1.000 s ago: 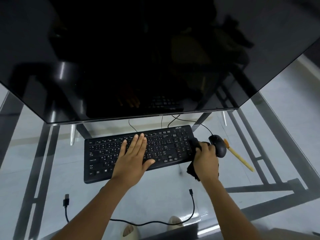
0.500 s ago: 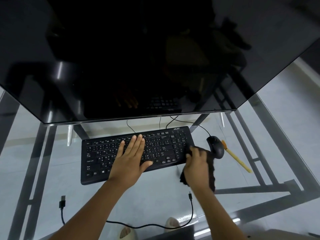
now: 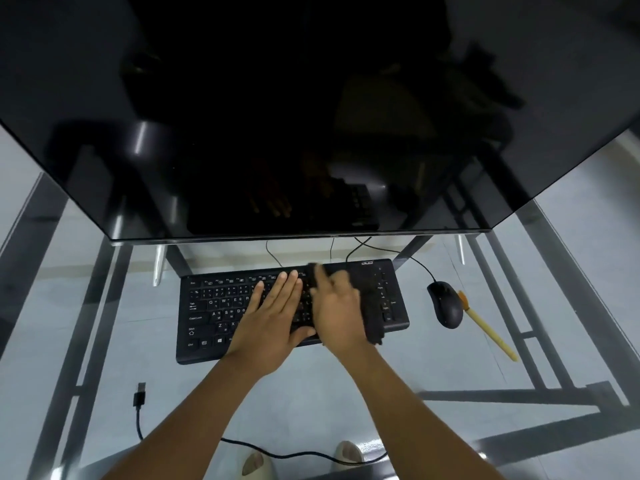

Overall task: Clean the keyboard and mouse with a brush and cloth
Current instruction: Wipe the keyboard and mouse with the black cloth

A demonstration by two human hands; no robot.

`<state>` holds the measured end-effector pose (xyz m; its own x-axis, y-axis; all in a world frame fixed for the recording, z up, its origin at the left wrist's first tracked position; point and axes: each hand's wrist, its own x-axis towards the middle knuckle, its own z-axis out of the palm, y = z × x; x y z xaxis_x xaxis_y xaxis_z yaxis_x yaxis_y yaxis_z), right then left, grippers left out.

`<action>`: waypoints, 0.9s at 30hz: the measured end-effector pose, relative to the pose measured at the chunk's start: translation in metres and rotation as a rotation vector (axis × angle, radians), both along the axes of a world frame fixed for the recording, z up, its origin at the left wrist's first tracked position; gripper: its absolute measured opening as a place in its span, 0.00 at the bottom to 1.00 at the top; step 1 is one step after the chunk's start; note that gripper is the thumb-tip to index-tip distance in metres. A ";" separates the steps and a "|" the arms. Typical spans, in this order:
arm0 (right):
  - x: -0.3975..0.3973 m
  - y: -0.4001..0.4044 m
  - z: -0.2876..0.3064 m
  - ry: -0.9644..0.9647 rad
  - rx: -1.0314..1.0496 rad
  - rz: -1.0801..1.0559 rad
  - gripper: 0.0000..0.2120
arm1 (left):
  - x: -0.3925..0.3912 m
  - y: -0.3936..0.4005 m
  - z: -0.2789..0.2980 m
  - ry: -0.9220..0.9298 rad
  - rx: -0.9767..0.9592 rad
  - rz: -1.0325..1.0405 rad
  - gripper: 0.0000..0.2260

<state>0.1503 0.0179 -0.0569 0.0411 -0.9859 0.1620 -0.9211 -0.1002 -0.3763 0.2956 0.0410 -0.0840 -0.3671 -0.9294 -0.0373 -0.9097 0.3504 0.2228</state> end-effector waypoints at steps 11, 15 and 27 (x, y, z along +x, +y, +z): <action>-0.004 -0.007 -0.007 -0.012 0.020 -0.136 0.19 | 0.123 0.040 0.005 0.214 0.077 0.390 0.45; 0.045 0.017 0.000 0.030 0.106 0.331 0.19 | 0.125 0.039 0.000 0.275 0.101 0.359 0.46; 0.085 0.017 -0.005 0.105 -0.003 0.434 0.23 | 0.131 0.041 0.000 0.315 0.161 0.340 0.50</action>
